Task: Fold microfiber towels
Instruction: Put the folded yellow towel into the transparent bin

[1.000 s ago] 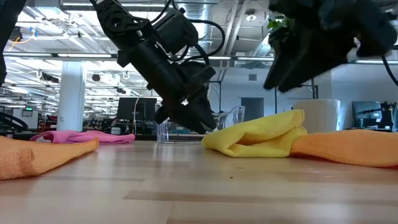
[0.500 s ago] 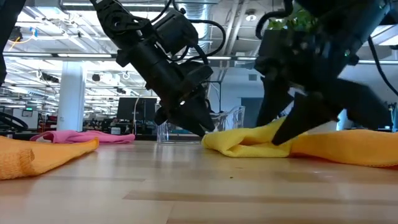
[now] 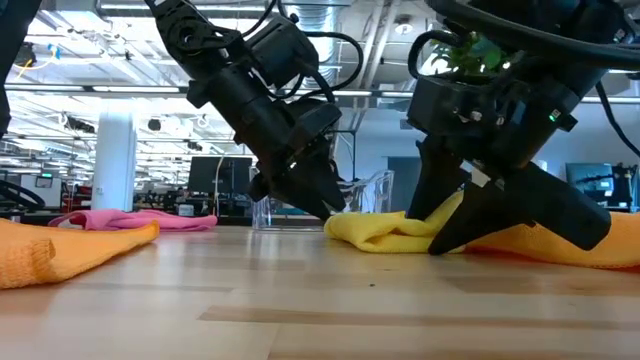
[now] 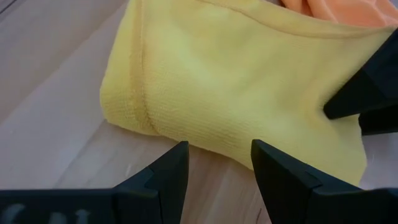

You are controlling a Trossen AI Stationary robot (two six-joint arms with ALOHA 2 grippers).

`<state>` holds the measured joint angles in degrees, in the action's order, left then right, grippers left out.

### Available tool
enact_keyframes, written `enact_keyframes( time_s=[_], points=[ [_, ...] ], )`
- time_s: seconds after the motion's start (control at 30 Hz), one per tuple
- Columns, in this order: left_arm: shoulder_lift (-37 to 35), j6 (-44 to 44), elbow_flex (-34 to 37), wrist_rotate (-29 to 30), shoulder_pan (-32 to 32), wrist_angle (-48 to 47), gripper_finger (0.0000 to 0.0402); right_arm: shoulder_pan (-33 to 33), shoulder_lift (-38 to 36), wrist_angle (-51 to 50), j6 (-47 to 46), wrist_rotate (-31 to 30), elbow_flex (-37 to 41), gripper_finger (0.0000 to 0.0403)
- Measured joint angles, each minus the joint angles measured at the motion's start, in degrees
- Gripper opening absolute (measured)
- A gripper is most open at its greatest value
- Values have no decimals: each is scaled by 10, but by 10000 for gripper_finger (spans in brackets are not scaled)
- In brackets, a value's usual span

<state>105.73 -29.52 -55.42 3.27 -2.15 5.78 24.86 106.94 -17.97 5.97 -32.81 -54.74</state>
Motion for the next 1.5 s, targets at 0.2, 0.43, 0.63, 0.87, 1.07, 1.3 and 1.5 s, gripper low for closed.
enact_keyframes(
  time_s=[0.2,0.43,0.63,0.87,1.07,1.3,1.5],
  points=[
    [0,8,0,0,0,-2,167,-1,1,-6,-15,-4,1,201],
    [0,8,0,0,0,-2,167,-2,3,-15,-20,-2,3,110],
    [0,82,0,-13,-1,-3,167,-3,3,-27,-19,-2,4,19],
    [0,331,0,-6,-8,-27,167,-2,3,-47,-17,6,3,22],
    [0,433,0,78,1,-16,167,-3,2,-48,-15,17,2,9],
    [0,486,0,80,8,-16,167,-2,3,-66,-10,41,-25,10],
    [0,538,0,81,17,-7,167,-2,3,-106,-10,56,-55,9]
  ],
)
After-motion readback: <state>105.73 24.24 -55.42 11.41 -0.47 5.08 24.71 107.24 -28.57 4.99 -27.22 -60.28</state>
